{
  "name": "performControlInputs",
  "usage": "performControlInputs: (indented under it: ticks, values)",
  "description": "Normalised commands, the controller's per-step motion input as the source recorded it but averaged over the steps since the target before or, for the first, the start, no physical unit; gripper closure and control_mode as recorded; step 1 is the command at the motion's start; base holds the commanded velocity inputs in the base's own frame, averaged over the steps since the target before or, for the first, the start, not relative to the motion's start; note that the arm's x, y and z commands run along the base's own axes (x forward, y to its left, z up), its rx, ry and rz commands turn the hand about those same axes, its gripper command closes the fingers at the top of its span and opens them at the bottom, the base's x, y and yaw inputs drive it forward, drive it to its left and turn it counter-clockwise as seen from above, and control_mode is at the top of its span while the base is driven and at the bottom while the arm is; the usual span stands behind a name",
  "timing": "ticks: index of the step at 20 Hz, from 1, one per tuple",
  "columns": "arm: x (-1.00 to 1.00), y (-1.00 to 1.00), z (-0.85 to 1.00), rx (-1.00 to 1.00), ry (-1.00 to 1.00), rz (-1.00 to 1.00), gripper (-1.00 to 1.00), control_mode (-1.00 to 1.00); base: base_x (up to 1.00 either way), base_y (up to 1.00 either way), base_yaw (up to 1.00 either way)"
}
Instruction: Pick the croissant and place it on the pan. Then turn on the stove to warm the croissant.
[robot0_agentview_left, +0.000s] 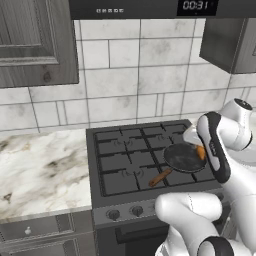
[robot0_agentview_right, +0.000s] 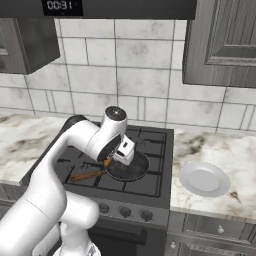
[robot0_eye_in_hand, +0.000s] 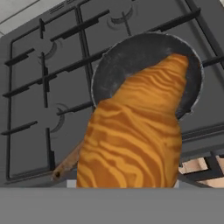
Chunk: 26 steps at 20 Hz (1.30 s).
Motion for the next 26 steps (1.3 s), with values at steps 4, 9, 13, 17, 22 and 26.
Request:
performControlInputs:
  ticks: [4, 9, 13, 17, 22, 26]
  values:
    - [0.25, 0.00, 0.00, 0.00, 0.00, 0.00, 1.00, -1.00, 0.00, 0.00, 0.00]
    - [0.24, 0.00, -0.03, 0.00, 0.02, 0.00, 1.00, -1.00, 0.00, 0.00, 0.00]
    - [0.20, -0.01, -0.14, 0.00, 0.04, 0.00, 1.00, -1.00, 0.00, 0.00, 0.00]
    - [0.19, -0.01, -0.21, -0.04, 0.06, 0.00, 1.00, -1.00, 0.00, 0.00, 0.00]
    - [0.16, -0.07, -0.21, -0.06, 0.09, 0.00, 1.00, -1.00, 0.00, 0.00, 0.00]
    - [0.20, -0.05, -0.17, -0.03, 0.03, 0.00, 1.00, -1.00, 0.00, 0.00, 0.00]
